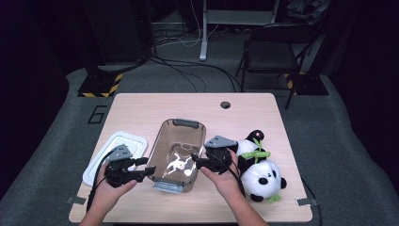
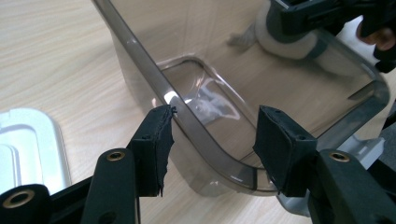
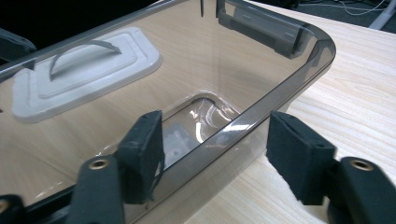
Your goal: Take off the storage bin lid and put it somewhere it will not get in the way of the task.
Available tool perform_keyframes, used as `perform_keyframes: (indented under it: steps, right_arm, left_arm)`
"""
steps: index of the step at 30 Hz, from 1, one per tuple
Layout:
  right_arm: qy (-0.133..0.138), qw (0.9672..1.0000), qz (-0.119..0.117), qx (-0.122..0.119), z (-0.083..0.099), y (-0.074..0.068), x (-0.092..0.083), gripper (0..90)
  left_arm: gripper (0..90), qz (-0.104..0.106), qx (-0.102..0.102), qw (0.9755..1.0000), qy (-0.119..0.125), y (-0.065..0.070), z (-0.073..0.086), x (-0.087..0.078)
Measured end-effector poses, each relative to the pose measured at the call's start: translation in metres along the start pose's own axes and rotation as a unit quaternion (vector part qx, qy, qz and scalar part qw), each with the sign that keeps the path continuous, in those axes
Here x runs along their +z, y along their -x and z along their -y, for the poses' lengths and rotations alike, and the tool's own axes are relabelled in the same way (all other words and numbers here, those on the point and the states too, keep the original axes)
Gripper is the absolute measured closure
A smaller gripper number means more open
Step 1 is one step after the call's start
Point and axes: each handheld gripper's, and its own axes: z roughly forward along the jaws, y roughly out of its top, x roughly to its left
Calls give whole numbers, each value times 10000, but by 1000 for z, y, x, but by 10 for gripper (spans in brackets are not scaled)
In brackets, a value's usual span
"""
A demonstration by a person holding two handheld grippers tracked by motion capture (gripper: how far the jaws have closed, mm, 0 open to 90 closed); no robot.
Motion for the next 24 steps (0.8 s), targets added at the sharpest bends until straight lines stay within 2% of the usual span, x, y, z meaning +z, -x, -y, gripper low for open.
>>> perform_keyframes:
  steps: [3,9,11,16,20,22,24]
  right_arm:
    - [13,10000,22,2,0,0,0,381]
    - [51,9999,22,-89,-2,-1,0,437]
    - [48,9999,44,-139,-3,-2,1,453]
    - [57,9997,-33,-221,-4,-4,1,519]
    - [53,9997,-82,-238,-6,-7,1,547]
    - [58,9996,-86,-269,-6,-7,1,550]
    - [49,9996,-101,-254,-6,-7,1,547]
  left_arm:
    - [454,-88,-91,9997,202,-5,-2,-7]
    - [448,-343,-302,9985,285,-17,3,-16]
    - [448,-403,-314,9982,313,-20,5,-18]
    - [448,-478,-413,9976,271,-26,8,-17]
    - [449,-443,-374,9981,183,-25,10,-13]
    - [467,-514,-376,9978,159,-23,11,-11]
    - [472,-463,-371,9981,155,-25,12,-11]
